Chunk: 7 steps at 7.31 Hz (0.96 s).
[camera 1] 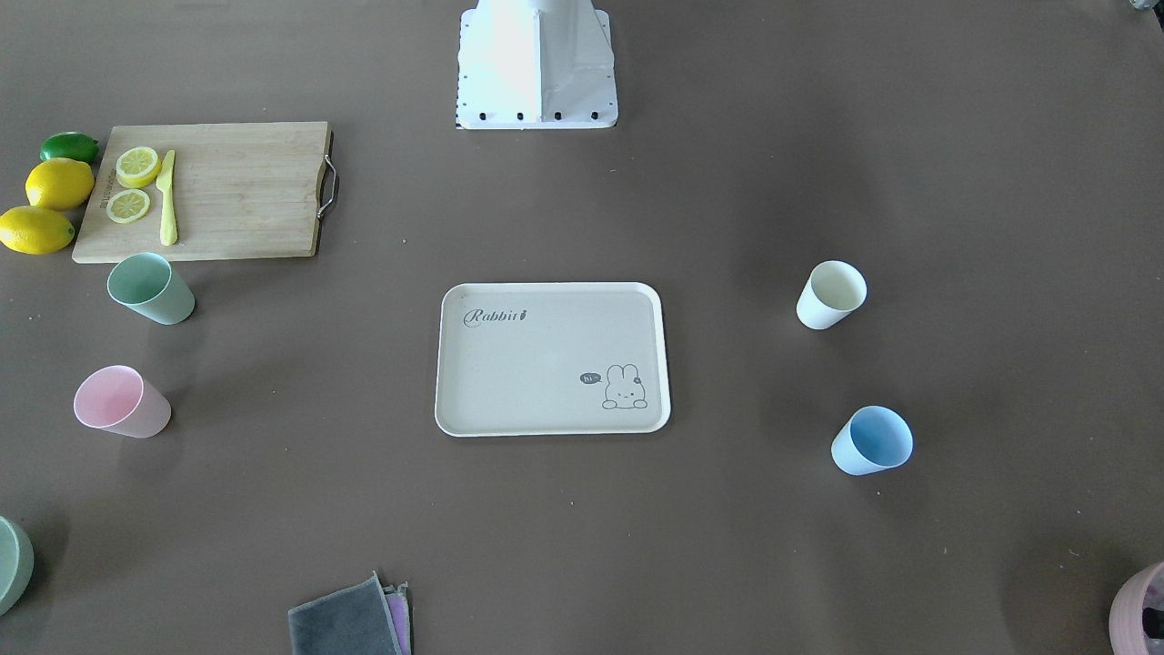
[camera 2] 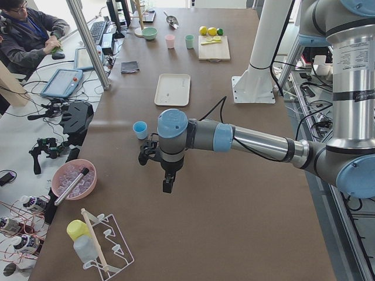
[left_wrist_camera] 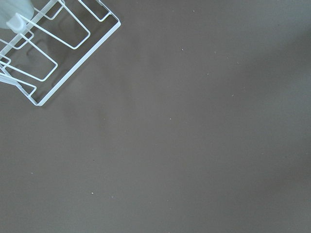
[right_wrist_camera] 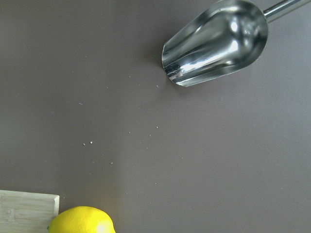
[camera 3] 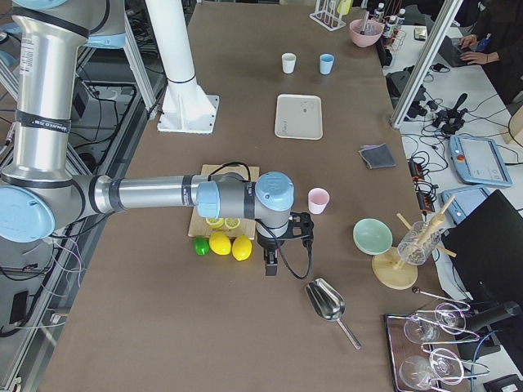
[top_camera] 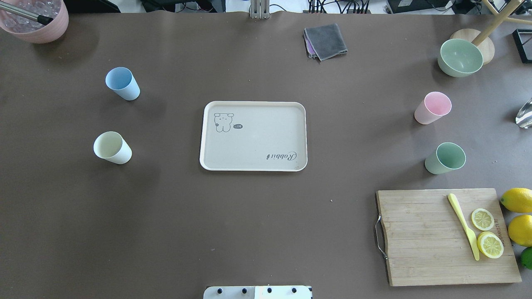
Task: Place all cups on tray
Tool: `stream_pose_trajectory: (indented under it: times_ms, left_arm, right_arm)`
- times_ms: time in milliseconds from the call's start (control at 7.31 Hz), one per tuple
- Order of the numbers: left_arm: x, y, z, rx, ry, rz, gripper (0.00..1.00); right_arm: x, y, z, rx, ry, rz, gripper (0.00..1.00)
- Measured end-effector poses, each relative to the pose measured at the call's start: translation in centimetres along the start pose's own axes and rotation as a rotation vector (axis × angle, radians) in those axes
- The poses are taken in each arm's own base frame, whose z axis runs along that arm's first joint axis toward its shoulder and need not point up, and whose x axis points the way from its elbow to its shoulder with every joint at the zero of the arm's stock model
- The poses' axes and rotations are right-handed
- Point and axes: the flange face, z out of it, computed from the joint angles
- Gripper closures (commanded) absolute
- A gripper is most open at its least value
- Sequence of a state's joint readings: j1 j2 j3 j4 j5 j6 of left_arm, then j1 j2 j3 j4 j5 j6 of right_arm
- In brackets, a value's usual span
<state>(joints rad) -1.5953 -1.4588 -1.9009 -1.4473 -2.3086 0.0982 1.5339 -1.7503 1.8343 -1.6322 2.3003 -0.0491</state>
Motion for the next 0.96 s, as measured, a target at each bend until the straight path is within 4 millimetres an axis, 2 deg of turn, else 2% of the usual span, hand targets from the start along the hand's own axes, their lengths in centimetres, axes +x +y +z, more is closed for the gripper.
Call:
stream_pose_trajectory:
  times_ms: [411,684,958]
  left_arm:
    - [0.9,-0.4,-0.8,0.020,-0.002,0.023,0.01]
    - [2.2,-1.2,-2.4,0.059,-0.009,0.058,0.01]
    - [3.6,-2.9,-4.2,0.153,-0.019,0.136,0.01]
  right_arm:
    - [-0.3,-0.4,-0.3,0.012,-0.003,-0.005,0.00]
    - [-1.8,-2.3,-2.6,0.105,0.010,-0.075,0.00]
    - [-2.8,-4.0,-4.4,0.191,0.035,-0.135,0.00]
